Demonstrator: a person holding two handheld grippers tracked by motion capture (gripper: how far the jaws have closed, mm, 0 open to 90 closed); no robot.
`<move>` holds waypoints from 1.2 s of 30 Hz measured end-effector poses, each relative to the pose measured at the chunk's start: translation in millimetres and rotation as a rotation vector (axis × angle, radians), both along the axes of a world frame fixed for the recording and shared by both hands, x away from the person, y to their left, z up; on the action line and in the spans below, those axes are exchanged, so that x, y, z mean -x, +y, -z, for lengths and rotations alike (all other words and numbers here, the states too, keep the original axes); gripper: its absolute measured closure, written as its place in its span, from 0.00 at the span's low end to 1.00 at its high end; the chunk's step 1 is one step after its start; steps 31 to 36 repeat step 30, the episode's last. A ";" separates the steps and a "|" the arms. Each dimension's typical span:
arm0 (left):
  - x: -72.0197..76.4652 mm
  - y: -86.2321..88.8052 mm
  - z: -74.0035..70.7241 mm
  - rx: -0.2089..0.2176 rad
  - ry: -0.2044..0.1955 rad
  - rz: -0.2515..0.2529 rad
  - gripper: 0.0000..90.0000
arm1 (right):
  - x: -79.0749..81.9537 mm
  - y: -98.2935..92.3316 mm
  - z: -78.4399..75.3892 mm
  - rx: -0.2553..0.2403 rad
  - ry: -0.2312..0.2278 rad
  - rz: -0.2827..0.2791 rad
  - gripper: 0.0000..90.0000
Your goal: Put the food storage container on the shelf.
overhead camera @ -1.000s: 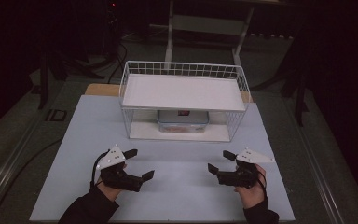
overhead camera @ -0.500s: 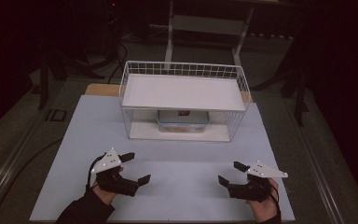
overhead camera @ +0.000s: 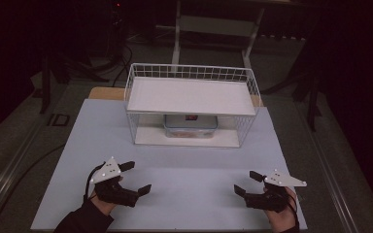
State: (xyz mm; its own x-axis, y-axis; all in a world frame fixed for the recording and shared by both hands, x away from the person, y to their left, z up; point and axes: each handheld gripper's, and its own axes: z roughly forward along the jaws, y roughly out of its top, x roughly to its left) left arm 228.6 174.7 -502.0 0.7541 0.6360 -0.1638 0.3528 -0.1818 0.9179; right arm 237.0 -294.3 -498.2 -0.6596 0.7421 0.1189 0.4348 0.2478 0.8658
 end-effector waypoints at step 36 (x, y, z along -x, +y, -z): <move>-1.1 -3.9 3.7 0.060 0.017 0.032 0.00 | -6.7 -1.3 6.6 -0.033 0.052 -0.014 0.18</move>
